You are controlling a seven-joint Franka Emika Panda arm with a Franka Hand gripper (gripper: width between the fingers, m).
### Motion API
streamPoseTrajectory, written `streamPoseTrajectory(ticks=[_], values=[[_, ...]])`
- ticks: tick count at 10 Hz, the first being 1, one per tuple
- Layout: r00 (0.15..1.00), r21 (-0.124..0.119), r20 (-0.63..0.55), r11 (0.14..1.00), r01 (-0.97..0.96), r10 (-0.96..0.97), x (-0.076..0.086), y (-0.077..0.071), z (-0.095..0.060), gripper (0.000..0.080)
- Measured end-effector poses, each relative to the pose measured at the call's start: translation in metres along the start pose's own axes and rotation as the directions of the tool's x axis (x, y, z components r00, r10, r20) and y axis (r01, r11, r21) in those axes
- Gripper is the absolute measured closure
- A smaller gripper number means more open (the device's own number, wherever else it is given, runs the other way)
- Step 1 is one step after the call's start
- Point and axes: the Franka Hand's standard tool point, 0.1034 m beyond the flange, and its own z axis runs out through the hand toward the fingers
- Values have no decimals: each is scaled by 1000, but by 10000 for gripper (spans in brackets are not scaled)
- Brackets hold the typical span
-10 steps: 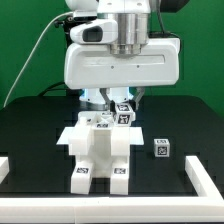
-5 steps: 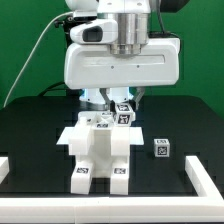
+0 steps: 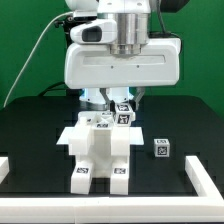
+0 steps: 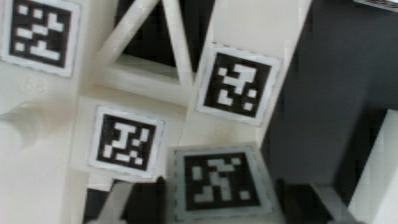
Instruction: Assemble chair
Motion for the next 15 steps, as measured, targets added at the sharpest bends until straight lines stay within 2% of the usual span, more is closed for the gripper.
streamPoseTrajectory(ticks=[3,5,7,9,10,11,12,13,14,15], values=[[983,2,-4,983,-183,183,0,0,0,514],[935,40,-71,937,-346,348,4,7,0,514],[852,96,-115,859,-503,511,7,11,0,514],[781,112,-101,787,-607,616,7,10,0,514],[775,113,-100,781,-615,625,7,10,0,514],[775,112,-100,782,-614,623,7,10,0,460],[777,111,-99,782,-613,622,7,10,1,460],[779,110,-100,785,-609,619,7,10,1,274],[842,76,-113,850,-522,528,8,6,0,274],[911,42,-110,918,-395,397,10,5,-2,175]])
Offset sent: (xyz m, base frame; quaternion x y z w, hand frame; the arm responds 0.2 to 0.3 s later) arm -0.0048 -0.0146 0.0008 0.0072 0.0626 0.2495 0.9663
